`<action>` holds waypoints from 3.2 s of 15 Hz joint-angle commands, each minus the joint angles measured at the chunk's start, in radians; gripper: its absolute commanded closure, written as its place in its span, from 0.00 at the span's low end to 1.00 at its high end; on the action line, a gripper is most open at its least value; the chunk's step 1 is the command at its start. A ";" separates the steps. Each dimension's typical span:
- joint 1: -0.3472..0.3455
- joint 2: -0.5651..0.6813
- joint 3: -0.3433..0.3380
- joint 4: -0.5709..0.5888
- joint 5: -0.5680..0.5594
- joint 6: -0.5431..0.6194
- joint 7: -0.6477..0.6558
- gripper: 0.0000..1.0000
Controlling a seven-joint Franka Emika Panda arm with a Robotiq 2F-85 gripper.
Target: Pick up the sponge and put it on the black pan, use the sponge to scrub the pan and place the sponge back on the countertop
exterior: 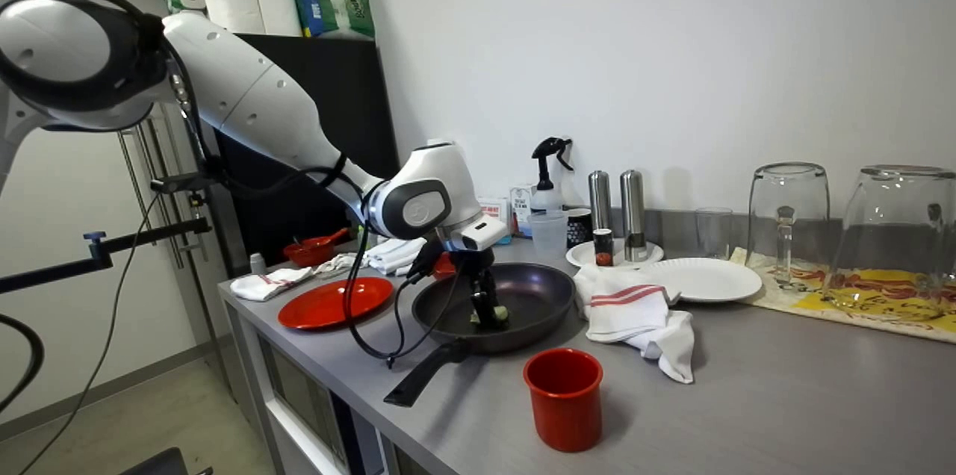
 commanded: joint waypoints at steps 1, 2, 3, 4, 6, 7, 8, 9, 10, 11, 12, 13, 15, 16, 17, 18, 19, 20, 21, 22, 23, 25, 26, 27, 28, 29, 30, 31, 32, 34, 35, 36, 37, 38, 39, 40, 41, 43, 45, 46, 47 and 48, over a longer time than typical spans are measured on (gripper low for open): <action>0.009 0.023 0.015 0.013 -0.003 -0.004 -0.004 0.72; 0.011 0.025 0.015 0.016 -0.005 -0.004 -0.003 0.72; 0.012 0.029 0.013 0.020 -0.008 -0.004 0.000 0.72; 0.018 0.036 0.004 0.025 -0.017 0.004 0.012 0.72; 0.014 0.052 -0.004 0.040 -0.018 0.006 0.019 0.72; 0.009 0.060 -0.005 0.052 -0.015 0.009 0.017 0.72; 0.008 0.068 -0.009 0.064 -0.017 0.016 0.016 0.72; 0.006 0.077 -0.012 0.080 -0.016 0.018 0.014 0.72; 0.002 0.085 -0.012 0.093 -0.011 0.016 0.011 0.72; 0.000 0.093 -0.013 0.109 -0.009 0.016 0.011 0.72; 0.000 0.102 -0.015 0.122 -0.010 0.017 0.012 0.72; 0.001 0.111 -0.017 0.134 -0.012 0.021 0.013 0.72; 0.004 0.132 -0.023 0.163 -0.015 0.024 0.016 0.72; 0.006 0.143 -0.025 0.177 -0.016 0.026 0.017 0.72; 0.005 0.151 -0.025 0.190 -0.015 0.026 0.015 0.72; 0.006 0.159 -0.027 0.201 -0.015 0.025 0.015 0.72; 0.005 0.164 -0.026 0.210 -0.013 0.025 0.013 0.72; 0.005 0.168 -0.025 0.217 -0.012 0.026 0.012 0.72; 0.006 0.167 -0.024 0.217 -0.010 0.029 0.009 0.72; 0.006 0.161 -0.020 0.211 -0.010 0.036 0.001 0.72; 0.008 0.157 -0.017 0.206 -0.012 0.041 -0.006 0.72; 0.014 0.151 -0.005 0.197 -0.009 0.052 -0.022 0.72; 0.017 0.149 0.000 0.195 -0.008 0.056 -0.029 0.72; 0.024 0.148 0.004 0.195 -0.009 0.060 -0.036 0.72; 0.027 0.148 0.010 0.196 -0.007 0.061 -0.043 0.72; 0.034 0.148 0.014 0.198 -0.008 0.063 -0.047 0.72; 0.037 0.148 0.019 0.200 -0.007 0.065 -0.051 0.72; 0.040 0.147 0.023 0.200 -0.005 0.066 -0.057 0.72; 0.043 0.147 0.027 0.200 -0.004 0.067 -0.062 0.72; 0.047 0.148 0.029 0.201 -0.005 0.068 -0.067 0.72; 0.048 0.150 0.028 0.203 -0.006 0.069 -0.069 0.72; 0.051 0.156 0.021 0.207 -0.010 0.070 -0.066 0.72; 0.055 0.164 0.012 0.213 -0.018 0.071 -0.062 0.72; 0.058 0.172 0.001 0.219 -0.026 0.073 -0.057 0.72; 0.059 0.178 -0.006 0.224 -0.032 0.073 -0.055 0.72; 0.059 0.183 -0.015 0.229 -0.037 0.074 -0.051 0.72; 0.057 0.187 -0.021 0.233 -0.040 0.073 -0.050 0.72; 0.052 0.196 -0.036 0.244 -0.044 0.072 -0.044 0.72; 0.049 0.204 -0.052 0.254 -0.045 0.072 -0.039 0.72; 0.048 0.207 -0.060 0.256 -0.045 0.071 -0.036 0.72; 0.047 0.209 -0.068 0.257 -0.045 0.072 -0.034 0.72; 0.046 0.210 -0.077 0.257 -0.046 0.069 -0.030 0.72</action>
